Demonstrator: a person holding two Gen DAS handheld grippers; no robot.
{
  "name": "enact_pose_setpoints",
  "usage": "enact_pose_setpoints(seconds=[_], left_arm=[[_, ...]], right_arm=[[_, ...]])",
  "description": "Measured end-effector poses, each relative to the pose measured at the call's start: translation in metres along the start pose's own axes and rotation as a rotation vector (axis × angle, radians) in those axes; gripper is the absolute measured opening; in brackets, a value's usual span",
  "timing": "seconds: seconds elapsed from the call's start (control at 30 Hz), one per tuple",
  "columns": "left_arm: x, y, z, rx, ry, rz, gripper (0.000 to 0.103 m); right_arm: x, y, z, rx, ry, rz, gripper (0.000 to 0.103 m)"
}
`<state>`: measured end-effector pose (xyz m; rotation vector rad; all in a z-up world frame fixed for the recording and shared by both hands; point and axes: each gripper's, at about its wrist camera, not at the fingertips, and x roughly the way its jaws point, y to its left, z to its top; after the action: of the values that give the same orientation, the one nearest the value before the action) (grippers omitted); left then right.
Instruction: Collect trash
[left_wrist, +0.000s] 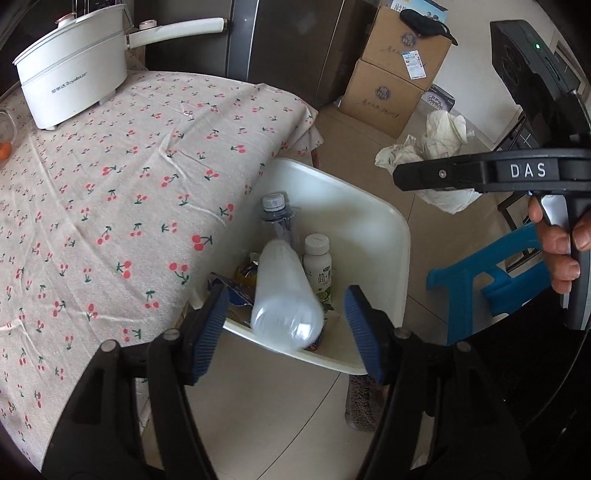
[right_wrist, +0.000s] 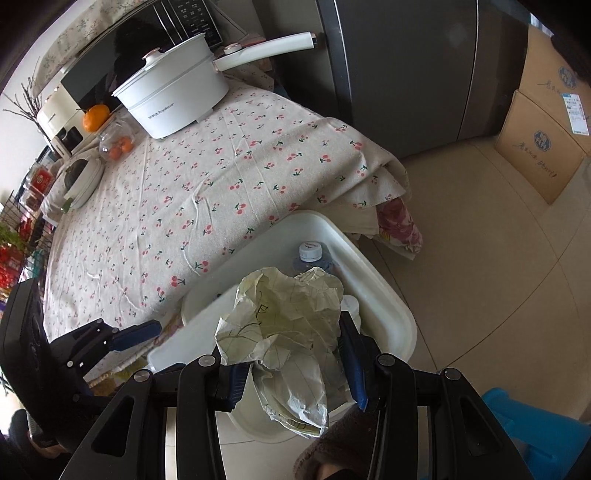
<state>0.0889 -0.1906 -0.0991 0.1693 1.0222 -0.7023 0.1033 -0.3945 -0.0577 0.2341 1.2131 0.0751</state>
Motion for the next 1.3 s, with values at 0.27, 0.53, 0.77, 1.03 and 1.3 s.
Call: enact_pose_setpoints(seconds=[0.27,0.53,0.77,1.03,1.3], left_arm=[[-0.035,0.020,-0.013,-0.097,-0.049,0.086,0.090],[-0.068,0.041,-0.037,-0.196,-0.081,0.211,0.102],[-0.085,0.047,-0.057,-0.263,-0.072,0.336,0.102],[-0.124,0.037,-0.074,-0.356,-0.154,0.432,0.102],[-0.161,0.022,-0.088,-0.367,-0.270,0.471,0.102]], right_arm=[[0.011,0.013,-0.003,-0.026,0.034,-0.001,0.045],[0.025,0.024,-0.006,-0.033,0.080,-0.011,0.051],[0.015,0.033,-0.010,-0.013,0.043,-0.064,0.078],[-0.038,0.072,-0.043,-0.083,-0.149,-0.125,0.087],[-0.096,0.102,-0.086,-0.117,-0.400,-0.182,0.096]])
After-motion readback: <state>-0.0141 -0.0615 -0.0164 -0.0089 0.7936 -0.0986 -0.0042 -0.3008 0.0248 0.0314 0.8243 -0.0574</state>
